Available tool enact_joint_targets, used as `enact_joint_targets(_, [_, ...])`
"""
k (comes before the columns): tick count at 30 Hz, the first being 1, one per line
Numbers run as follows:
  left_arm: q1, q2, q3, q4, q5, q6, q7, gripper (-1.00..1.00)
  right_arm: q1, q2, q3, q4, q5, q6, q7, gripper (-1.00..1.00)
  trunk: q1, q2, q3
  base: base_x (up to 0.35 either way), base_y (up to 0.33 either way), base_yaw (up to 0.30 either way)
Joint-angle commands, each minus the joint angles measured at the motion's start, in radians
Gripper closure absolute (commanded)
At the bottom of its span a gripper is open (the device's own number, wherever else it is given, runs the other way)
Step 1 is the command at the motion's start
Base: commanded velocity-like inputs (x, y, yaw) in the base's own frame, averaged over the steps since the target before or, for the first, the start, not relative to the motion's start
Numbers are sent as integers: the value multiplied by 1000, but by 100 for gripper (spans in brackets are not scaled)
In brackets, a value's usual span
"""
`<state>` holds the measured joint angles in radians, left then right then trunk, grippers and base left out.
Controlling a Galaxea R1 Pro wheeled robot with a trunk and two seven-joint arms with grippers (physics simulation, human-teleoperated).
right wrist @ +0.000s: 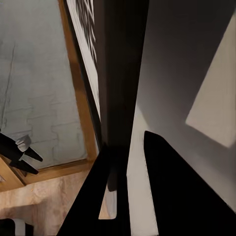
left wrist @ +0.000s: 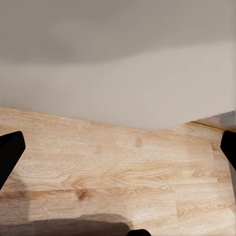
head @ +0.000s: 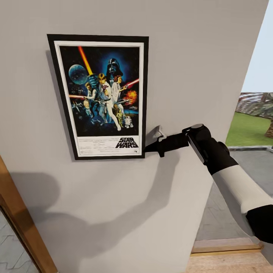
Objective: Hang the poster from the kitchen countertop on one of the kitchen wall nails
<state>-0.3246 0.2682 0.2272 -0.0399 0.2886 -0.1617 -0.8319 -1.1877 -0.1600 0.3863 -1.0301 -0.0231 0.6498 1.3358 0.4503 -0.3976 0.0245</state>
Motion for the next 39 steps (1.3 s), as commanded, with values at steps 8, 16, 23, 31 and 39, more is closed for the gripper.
enact_joint_targets(8, [-1, 0, 2, 2, -2, -5, -3, -100, 49, 0, 0, -2, -35, 50, -55, 100, 0, -3, -1, 1, 0, 0])
enact_joint_targets(16, [-1, 0, 2, 1, -2, -5, -3, -100, 49, 0, 0, -1, -37, 49, -55, -100, 0, -3, -1, 0, 0, 0])
enact_joint_targets(23, [-1, 0, 2, 2, -2, -5, -3, -100, 49, 0, 0, -1, -37, 50, -55, -100, 0, -3, -1, 0, 0, 0])
enact_joint_targets(31, [-1, 0, 2, 1, -2, -5, -3, -100, 49, 0, 0, -1, -38, 50, -55, -100, 0, -3, -1, -32, -110, 0])
enact_joint_targets(39, [-1, 0, 2, 2, -2, -5, -3, -100, 49, 0, 1, -1, -37, 48, -55, -100, 0, -3, -1, -125, -86, 0])
